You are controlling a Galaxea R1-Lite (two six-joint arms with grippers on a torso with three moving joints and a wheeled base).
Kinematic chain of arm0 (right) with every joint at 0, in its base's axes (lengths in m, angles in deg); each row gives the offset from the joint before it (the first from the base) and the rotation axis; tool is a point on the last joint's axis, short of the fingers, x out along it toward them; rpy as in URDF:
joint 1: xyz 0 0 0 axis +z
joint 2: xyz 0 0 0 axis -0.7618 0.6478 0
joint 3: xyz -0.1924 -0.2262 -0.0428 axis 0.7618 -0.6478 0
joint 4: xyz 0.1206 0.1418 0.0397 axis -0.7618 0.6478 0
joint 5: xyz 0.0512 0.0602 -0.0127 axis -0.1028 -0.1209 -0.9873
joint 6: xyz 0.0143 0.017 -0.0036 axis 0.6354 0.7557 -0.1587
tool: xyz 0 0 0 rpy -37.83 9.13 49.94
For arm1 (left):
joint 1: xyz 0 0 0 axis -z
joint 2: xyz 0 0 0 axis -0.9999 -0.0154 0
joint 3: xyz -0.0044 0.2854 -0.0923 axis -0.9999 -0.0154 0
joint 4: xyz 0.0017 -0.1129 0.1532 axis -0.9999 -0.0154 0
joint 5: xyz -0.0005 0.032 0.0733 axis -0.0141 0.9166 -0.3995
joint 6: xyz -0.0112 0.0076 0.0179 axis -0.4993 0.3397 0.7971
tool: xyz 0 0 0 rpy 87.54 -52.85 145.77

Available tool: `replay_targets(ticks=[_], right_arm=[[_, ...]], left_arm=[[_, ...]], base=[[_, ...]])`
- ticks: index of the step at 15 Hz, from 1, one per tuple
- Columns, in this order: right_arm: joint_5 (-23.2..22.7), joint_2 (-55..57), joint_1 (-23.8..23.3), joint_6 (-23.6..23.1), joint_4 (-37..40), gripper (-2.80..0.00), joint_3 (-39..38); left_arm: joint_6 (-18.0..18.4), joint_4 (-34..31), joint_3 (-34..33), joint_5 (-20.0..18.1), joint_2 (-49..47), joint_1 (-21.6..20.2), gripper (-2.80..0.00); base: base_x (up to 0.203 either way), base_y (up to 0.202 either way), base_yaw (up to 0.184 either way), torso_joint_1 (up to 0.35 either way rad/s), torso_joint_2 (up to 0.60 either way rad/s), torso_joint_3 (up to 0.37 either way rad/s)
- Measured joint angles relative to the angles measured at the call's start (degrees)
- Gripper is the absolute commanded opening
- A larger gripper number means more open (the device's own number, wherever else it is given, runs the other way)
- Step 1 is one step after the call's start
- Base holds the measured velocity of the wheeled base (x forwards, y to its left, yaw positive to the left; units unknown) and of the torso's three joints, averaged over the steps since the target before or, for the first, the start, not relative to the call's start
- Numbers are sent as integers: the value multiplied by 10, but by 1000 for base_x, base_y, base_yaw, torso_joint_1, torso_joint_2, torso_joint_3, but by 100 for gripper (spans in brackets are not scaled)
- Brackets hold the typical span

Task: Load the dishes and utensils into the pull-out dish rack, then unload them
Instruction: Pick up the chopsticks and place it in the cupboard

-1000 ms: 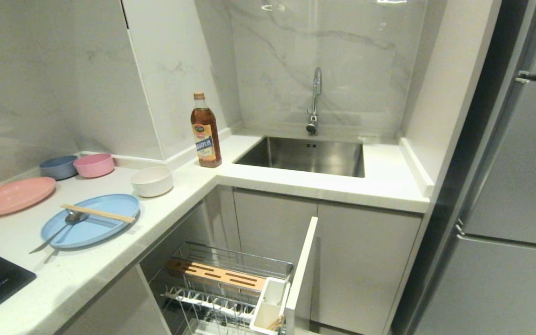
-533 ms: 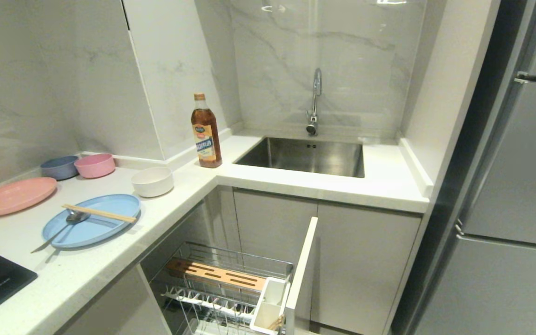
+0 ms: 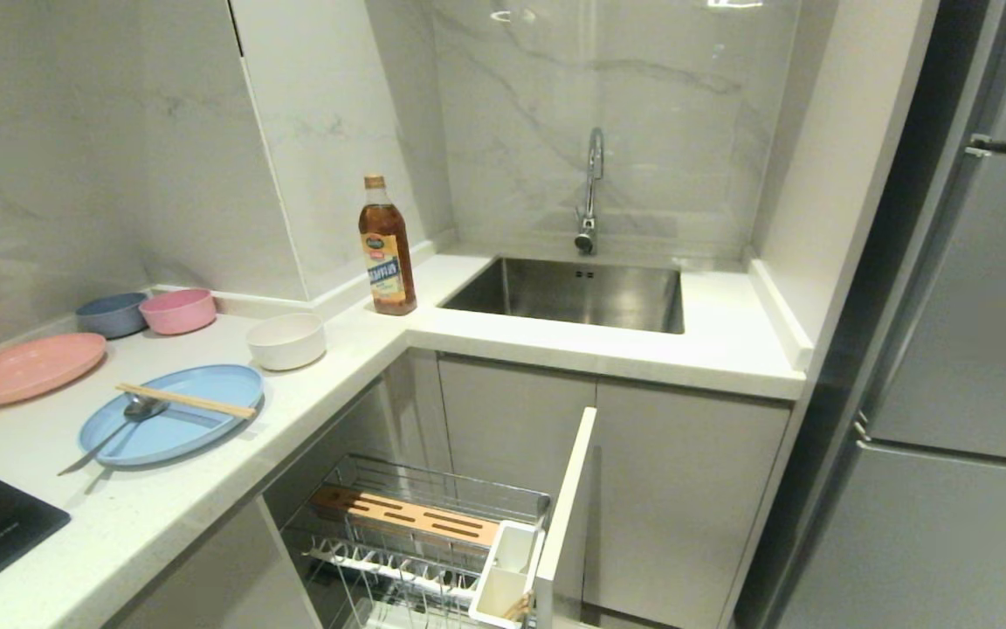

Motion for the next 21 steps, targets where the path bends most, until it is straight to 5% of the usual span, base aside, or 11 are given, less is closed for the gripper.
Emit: replay_targets(ticks=[7, 11, 21], right_arm=[[0, 0, 0, 0, 0, -280, 0], [0, 0, 0, 0, 0, -280, 0], [-1, 0, 0, 0, 0, -280, 0]], left_arm=[[-10, -7, -6, 0, 10, 0, -280], [-49, -6, -6, 3, 10, 0, -280], [-50, -6, -6, 3, 10, 0, -280]], base=[[0, 0, 0, 0, 0, 0], [0, 0, 0, 0, 0, 0], [0, 0, 0, -58, 143, 82]])
